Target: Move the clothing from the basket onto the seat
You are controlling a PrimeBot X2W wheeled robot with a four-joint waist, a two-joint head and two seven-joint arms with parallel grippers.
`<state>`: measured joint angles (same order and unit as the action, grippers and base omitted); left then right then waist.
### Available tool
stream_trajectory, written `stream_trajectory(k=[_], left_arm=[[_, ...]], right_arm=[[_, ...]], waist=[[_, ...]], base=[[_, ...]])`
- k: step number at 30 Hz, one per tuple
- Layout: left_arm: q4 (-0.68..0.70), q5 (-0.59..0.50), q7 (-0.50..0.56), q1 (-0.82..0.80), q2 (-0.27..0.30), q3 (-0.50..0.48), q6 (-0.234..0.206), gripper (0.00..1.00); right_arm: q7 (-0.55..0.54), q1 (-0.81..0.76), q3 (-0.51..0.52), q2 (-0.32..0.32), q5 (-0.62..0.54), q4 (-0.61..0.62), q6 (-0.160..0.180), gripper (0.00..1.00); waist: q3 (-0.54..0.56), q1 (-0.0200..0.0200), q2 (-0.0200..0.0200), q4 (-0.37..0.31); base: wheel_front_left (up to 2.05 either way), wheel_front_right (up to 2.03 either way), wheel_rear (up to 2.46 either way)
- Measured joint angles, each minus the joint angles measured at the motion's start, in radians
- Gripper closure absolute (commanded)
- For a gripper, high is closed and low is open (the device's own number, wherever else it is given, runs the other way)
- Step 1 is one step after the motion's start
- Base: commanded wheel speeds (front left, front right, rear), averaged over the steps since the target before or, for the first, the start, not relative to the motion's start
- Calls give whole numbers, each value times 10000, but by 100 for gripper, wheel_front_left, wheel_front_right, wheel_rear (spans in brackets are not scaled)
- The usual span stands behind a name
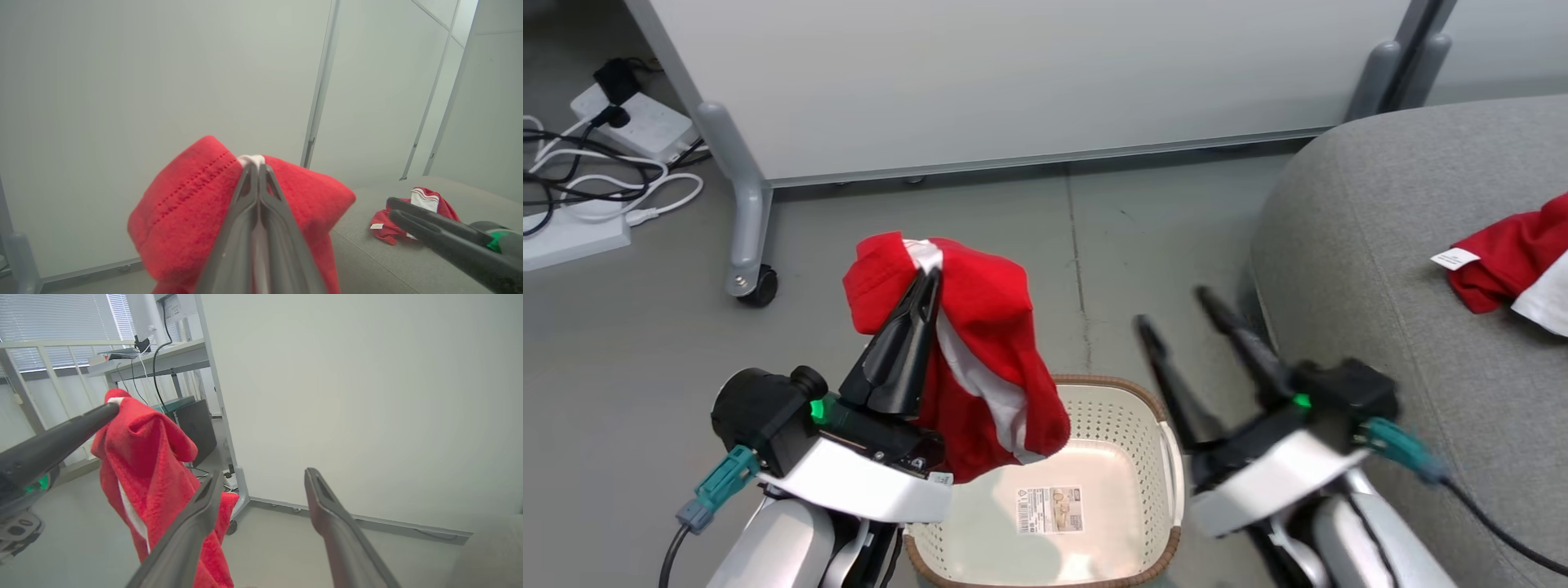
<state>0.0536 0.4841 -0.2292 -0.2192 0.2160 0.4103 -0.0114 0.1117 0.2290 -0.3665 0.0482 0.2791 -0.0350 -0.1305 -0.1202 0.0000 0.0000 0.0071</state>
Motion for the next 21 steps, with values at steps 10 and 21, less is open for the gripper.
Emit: stream_trajectory(k=[10, 21], left_arm=[[-146, -10, 2, -304, -150, 431, 240, 100], [-194, -15, -4, -357, -297, 738, 378, 100]], right_arm=[[665, 2193, -3352, -10, 1557, -2353, 0, 0], [1051, 3626, -4890, -4, 2842, -4381, 0, 65]], waist=[[-65, 0, 0, 618], [-53, 0, 0, 1144]], base=[[0, 0, 0], [0, 0, 0]])
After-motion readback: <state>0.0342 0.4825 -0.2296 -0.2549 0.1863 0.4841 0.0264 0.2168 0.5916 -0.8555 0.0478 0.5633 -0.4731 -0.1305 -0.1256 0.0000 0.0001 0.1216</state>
